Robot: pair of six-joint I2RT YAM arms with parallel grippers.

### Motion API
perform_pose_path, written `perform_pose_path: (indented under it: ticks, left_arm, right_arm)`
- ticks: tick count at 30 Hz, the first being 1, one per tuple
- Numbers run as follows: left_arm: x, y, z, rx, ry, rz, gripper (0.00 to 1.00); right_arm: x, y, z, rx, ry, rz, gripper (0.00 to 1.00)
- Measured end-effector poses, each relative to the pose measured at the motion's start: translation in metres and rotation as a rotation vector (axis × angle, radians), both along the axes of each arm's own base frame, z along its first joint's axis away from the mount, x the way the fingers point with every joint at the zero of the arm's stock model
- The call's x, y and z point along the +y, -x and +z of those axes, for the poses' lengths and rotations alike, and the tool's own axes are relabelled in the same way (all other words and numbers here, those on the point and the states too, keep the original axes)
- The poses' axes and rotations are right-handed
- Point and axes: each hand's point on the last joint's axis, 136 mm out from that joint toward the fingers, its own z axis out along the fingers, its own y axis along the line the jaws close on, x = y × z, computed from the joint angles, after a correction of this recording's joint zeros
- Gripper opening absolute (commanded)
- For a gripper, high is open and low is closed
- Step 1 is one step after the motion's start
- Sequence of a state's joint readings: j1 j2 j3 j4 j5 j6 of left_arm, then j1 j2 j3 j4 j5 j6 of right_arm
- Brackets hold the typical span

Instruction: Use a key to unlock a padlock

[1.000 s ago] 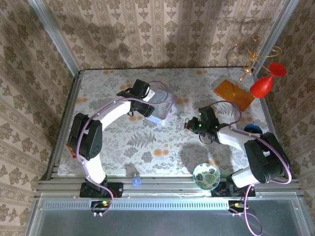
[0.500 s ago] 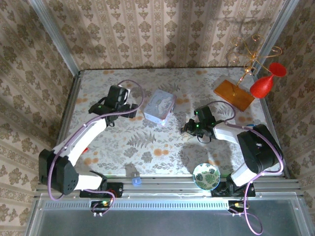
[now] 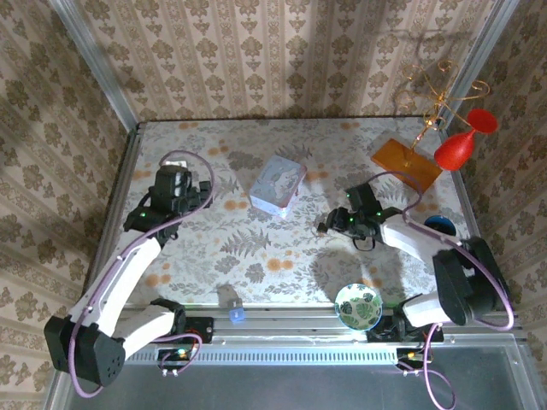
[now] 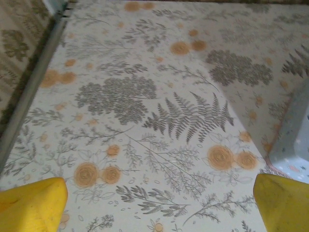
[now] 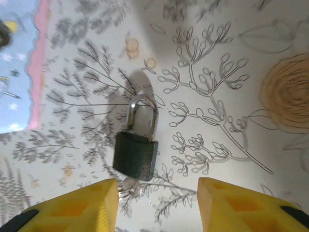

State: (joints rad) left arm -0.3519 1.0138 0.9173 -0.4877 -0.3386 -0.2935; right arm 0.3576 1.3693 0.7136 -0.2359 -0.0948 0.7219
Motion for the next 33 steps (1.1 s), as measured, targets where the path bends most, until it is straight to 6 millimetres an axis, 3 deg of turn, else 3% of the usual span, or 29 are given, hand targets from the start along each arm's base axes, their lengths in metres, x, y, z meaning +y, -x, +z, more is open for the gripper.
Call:
perform_pose_path:
  ticks: [6, 8, 9, 21, 28, 33]
  left_arm:
    - [0.026, 0.009, 0.004, -0.115, -0.006, 0.115, 1.00]
    - [0.033, 0.012, 0.001, -0.158, -0.011, 0.143, 1.00]
    - [0.035, 0.013, -0.002, -0.179, -0.014, 0.154, 1.00]
    - [0.054, 0.014, -0.079, -0.315, -0.157, 0.155, 1.00]
    - [0.073, -0.007, -0.103, -0.275, -0.164, 0.140, 1.00]
    - [0.060, -0.024, -0.118, -0.273, -0.158, 0.051, 1.00]
  right_arm:
    - [-0.026, -0.001, 0.063, -0.218, 0.085, -0.034, 0.83]
    - [-0.037, 0.000, 0.077, -0.284, 0.131, -0.044, 0.98]
    - [-0.044, 0.001, 0.083, -0.317, 0.161, -0.058, 1.00]
    - [-0.112, 0.008, 0.080, -0.497, 0.456, -0.167, 1.00]
    - [-0.133, 0.003, 0.080, -0.611, 0.592, -0.173, 1.00]
    - [-0.151, 0.000, 0.084, -0.662, 0.646, -0.210, 1.00]
